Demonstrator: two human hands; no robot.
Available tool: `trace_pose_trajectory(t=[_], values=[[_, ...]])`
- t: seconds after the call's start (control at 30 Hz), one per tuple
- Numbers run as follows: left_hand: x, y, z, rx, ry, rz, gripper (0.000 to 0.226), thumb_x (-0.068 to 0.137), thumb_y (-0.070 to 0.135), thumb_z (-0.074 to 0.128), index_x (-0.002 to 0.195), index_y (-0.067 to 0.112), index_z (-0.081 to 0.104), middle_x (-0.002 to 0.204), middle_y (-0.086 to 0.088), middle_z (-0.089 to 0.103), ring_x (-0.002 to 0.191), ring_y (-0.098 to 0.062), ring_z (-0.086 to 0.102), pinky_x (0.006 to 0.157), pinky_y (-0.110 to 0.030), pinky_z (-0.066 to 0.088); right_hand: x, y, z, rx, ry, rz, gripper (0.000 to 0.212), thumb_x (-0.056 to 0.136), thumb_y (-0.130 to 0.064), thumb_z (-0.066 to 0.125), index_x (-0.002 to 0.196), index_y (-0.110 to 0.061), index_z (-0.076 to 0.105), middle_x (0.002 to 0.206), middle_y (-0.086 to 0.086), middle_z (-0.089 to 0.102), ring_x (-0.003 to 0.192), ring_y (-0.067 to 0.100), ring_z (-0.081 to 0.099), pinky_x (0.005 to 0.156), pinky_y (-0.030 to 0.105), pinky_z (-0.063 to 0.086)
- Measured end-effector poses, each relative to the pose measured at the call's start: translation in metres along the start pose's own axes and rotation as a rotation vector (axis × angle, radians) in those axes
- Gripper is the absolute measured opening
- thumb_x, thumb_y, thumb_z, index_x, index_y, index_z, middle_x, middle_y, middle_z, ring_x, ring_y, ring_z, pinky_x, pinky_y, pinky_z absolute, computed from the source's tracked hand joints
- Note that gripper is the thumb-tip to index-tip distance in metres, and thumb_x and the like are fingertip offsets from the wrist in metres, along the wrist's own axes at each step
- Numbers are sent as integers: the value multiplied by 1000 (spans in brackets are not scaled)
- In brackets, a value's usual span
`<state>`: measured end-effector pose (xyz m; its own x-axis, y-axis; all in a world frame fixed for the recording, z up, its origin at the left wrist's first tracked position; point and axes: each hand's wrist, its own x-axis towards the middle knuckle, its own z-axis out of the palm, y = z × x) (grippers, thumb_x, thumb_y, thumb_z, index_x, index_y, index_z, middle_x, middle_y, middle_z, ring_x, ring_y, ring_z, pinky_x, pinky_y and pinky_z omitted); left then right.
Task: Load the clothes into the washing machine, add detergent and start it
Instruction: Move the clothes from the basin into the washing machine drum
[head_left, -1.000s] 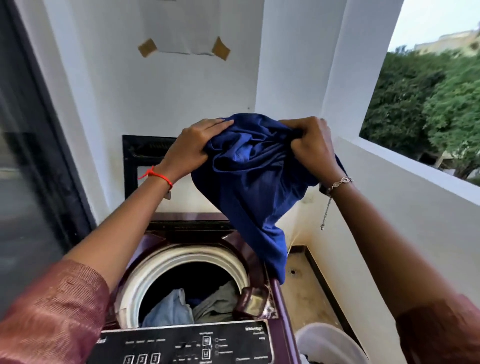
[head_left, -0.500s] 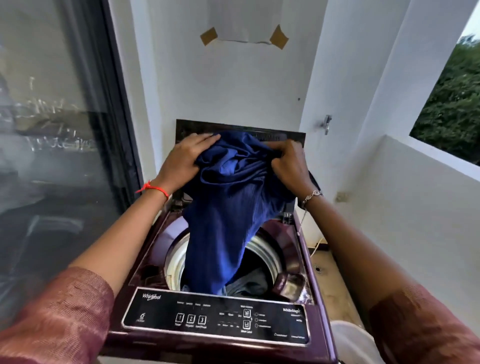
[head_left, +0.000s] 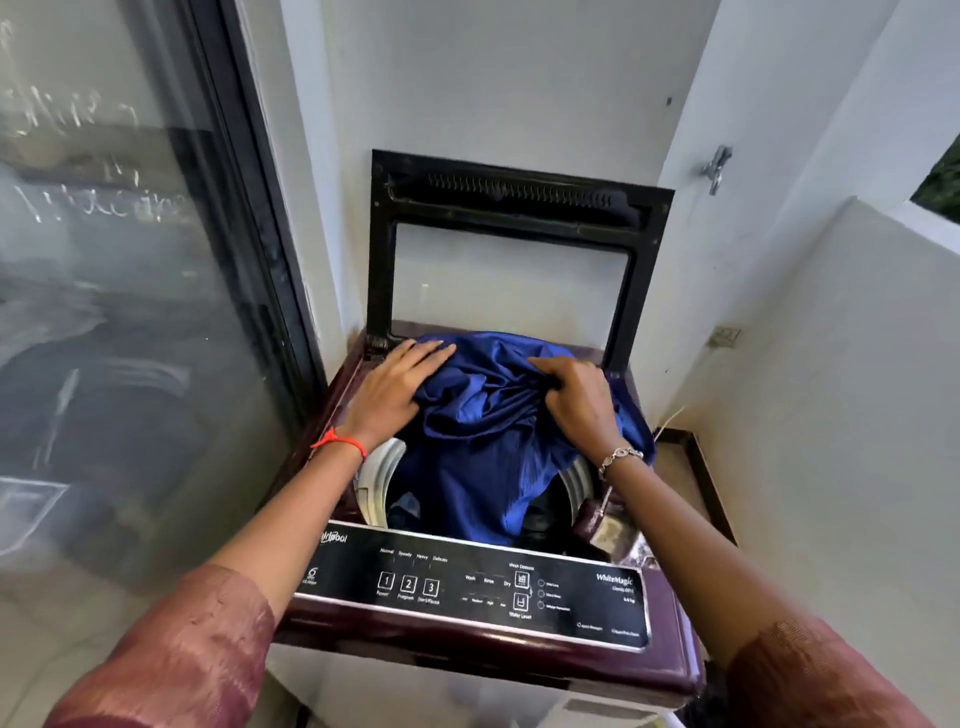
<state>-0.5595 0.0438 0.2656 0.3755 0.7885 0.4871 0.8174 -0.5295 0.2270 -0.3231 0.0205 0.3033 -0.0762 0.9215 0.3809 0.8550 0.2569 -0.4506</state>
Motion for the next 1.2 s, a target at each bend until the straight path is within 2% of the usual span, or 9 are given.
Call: trace_pose_trajectory(t=[0.17, 0.3, 0.47, 0.6, 0.7, 0.77, 0.9, 1.07, 1.2], values=[[-16, -17, 57, 4, -245, -57, 82, 64, -17, 50, 139, 14, 43, 138, -12, 49, 128, -35, 43, 106, -48, 39, -14, 37, 51, 27, -126, 120, 59, 70, 8, 48, 120, -20, 63, 116, 8, 66, 105, 32, 60, 77, 36, 45], [-24, -28, 96, 11, -466, -63, 78, 72, -11, 51, 143, 17, 36, 141, -9, 44, 132, -30, 38, 108, -41, 36, -26, 68, 100, 36, -302, 218, 62, 71, 5, 48, 123, -26, 59, 121, 3, 64, 108, 30, 59, 79, 36, 47], [-33, -42, 140, 66, -792, -166, 91, 75, -5, 52, 149, 27, 11, 151, 0, 26, 137, -24, 23, 106, -40, 36, -34, 100, 157, 7, -577, 300, 65, 76, 6, 45, 130, -30, 51, 130, 4, 56, 118, 31, 52, 91, 39, 43], [-44, -45, 170, 115, -1235, -286, 119, 69, 10, 70, 144, 37, -18, 156, 9, -18, 144, -28, -16, 109, -64, 20, -35, 118, 195, -64, -923, 269, 68, 85, 1, 49, 143, -29, 30, 145, 11, 28, 124, 39, 43, 102, 46, 39], [-54, -43, 188, 143, -1438, -299, 131, 65, 24, 80, 141, 38, -26, 149, 10, -36, 138, -28, -32, 105, -72, 4, -40, 127, 211, -66, -1143, 296, 87, 85, -9, 63, 147, -33, 7, 155, 13, -6, 138, 43, 14, 111, 49, 28], [-59, -41, 199, 160, -1517, -291, 132, 65, 31, 81, 140, 38, -28, 148, 9, -38, 136, -29, -34, 105, -73, -1, -44, 132, 218, -91, -1240, 285, 96, 84, -18, 67, 147, -35, -3, 155, 10, -17, 141, 42, 1, 112, 53, 23], [-61, -42, 211, 204, -1636, -277, 131, 67, 42, 79, 138, 39, -30, 146, 10, -40, 137, -30, -33, 105, -73, -1, -50, 137, 234, -217, -1371, 209, 102, 83, -32, 68, 145, -34, -13, 154, 9, -22, 141, 43, -2, 111, 56, 24], [-70, -36, 222, 288, -1704, -153, 128, 67, 52, 75, 138, 37, -31, 148, 9, -37, 138, -35, -29, 104, -74, 2, -53, 136, 241, -352, -1518, 135, 116, 75, -48, 70, 144, -26, -20, 153, 13, -22, 142, 38, 13, 111, 44, 30], [-70, -31, 224, 306, -1731, -102, 126, 69, 48, 75, 139, 39, -29, 149, 9, -36, 139, -34, -27, 104, -74, 4, -58, 131, 239, -394, -1564, 149, 124, 69, -53, 73, 145, -20, -19, 153, 17, -19, 144, 33, 6, 111, 39, 30]])
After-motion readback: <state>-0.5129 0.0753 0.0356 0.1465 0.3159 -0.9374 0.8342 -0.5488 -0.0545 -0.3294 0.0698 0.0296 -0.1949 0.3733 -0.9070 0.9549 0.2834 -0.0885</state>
